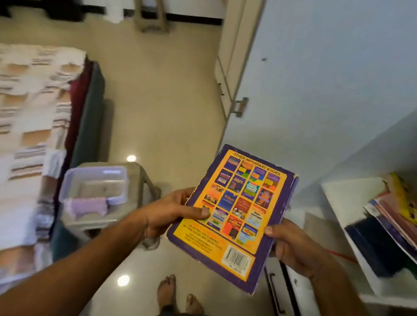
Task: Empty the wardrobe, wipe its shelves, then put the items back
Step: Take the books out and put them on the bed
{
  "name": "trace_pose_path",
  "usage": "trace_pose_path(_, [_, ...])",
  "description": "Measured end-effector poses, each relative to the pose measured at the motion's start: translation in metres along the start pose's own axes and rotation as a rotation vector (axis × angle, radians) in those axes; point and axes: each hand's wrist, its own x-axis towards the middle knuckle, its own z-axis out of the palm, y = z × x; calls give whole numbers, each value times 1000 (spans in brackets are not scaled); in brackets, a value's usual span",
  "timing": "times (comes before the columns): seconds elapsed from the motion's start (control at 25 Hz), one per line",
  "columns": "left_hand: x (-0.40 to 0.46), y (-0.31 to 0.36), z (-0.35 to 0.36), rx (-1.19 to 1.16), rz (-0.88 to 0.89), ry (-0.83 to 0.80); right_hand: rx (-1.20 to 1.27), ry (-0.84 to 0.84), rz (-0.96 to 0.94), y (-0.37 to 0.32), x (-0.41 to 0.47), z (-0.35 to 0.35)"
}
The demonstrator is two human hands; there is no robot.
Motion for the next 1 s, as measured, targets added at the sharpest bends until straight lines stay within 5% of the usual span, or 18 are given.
trace_pose_path(0.2, [-81, -22, -21, 41, 157, 477, -126, -62, 112, 23, 60, 61])
trace_pose_path(0.4, [-163, -67, -45, 593, 47, 989, -514, -365, 125, 49, 81, 174])
trace_pose_path(0.52, [-208, -98, -68, 271, 37, 1233, -1074, -715, -195, 83, 72, 263])
trace_pose_path(0.68, [-262, -124, -114, -124, 46, 1492, -1603, -438, -623, 144, 82, 367])
trace_pose_path(0.84, [-324, -128, -178, -172, -39, 1515, -1427, -382, -841, 165, 109, 449])
trace_pose_path(1.0, [-355, -94, -222, -417, 215, 1283, -900, -349, -442, 150, 170, 500])
